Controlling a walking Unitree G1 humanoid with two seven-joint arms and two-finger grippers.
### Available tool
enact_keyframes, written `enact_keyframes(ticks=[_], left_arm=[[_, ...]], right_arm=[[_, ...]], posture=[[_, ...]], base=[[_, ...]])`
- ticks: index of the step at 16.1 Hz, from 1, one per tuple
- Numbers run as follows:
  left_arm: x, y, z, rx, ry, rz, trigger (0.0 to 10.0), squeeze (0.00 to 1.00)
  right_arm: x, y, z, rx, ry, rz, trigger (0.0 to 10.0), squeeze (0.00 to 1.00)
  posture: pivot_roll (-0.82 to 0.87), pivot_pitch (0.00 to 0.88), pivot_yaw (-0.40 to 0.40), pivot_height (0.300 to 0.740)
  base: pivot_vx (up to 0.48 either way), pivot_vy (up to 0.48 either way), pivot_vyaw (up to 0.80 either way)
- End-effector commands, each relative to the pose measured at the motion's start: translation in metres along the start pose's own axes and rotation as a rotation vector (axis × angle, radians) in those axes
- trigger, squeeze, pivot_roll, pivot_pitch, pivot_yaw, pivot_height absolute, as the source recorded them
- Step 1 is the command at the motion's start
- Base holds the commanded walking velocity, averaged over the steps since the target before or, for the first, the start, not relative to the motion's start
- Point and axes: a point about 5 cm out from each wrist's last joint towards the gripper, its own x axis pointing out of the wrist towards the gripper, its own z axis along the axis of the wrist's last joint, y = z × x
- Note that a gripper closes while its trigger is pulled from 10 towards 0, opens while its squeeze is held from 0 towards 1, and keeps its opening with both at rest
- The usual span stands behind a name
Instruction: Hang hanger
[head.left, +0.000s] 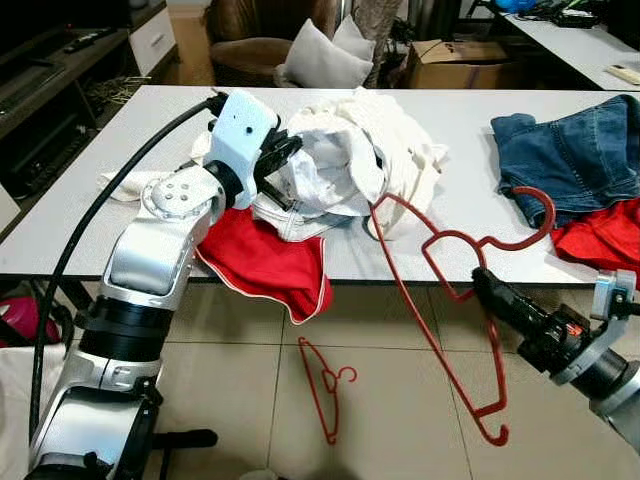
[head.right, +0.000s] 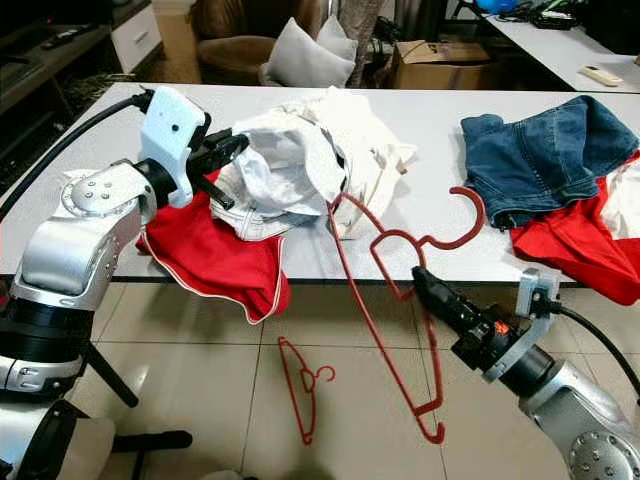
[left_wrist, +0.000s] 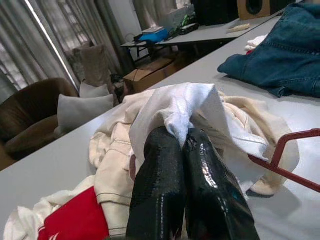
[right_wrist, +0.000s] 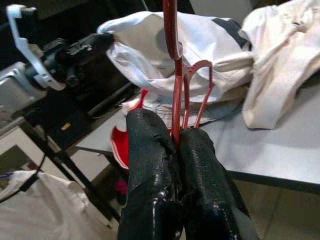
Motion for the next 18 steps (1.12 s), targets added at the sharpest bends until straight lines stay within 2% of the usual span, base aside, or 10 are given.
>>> enact_keyframes(ticks=[1,4,5,7,9,11,13,14,16,18], left_arm=[[0.002,0.0,0.007,0.016,-0.021,-0.011,0.0,0.0],[0.002,0.001,0.005,0.028,-0.013,-0.01,0.0,0.0],[0.002,0.0,0.004,0.049,-0.002,-0.016,0.0,0.0],[0.002,-0.002,0.001,0.069,0.009,-0.025,0.0,0.0],[0.002,-0.004,0.001,0.082,0.012,-0.032,0.0,0.0],[0.004,-0.005,0.0,0.095,0.014,-0.035,0.0,0.0],[0.005,-0.005,0.0,0.101,0.014,-0.035,0.0,0.0],[0.006,-0.005,0.0,0.104,0.013,-0.033,0.0,0.0],[0.006,-0.004,0.0,0.104,0.011,-0.031,0.0,0.0],[0.006,-0.004,-0.001,0.104,0.011,-0.03,0.0,0.0]], right_arm=[[0.001,0.008,0.0,0.01,0.019,0.067,10.0,0.0],[-0.001,0.005,0.0,-0.004,0.025,0.038,10.0,0.0],[-0.001,-0.008,0.005,-0.072,0.004,-0.081,10.0,0.0],[-0.005,-0.033,0.015,-0.115,-0.039,-0.291,10.0,0.0],[-0.006,-0.043,0.018,-0.142,-0.023,-0.374,10.0,0.0],[-0.001,-0.046,0.012,-0.14,0.054,-0.387,10.0,0.0],[0.0,-0.046,0.006,-0.103,0.094,-0.354,10.0,0.0],[-0.001,-0.033,-0.001,-0.047,0.138,-0.189,10.0,0.0],[-0.007,-0.018,-0.005,-0.01,0.17,-0.023,10.0,0.0],[-0.012,-0.012,-0.005,0.036,0.164,0.053,10.0,0.0]], posture=[[-0.09,0.0,0.047,0.74],[-0.09,0.0,0.04,0.74],[-0.09,0.0,0.04,0.74],[-0.09,0.0,0.043,0.74],[-0.09,0.0,0.043,0.74],[-0.11,0.0,0.057,0.74],[-0.11,0.0,0.057,0.74],[-0.11,0.0,0.06,0.74],[-0.11,0.0,0.06,0.74],[-0.12,0.0,0.061,0.74]], base=[[0.0,0.0,0.0],[0.0,0.0,0.0],[0.0,0.0,0.0],[0.0,0.0,0.0],[0.0,0.0,0.0],[0.0,0.0,0.0],[0.0,0.0,0.0],[0.0,0.0,0.0],[0.0,0.0,0.0],[0.0,0.0,0.0]])
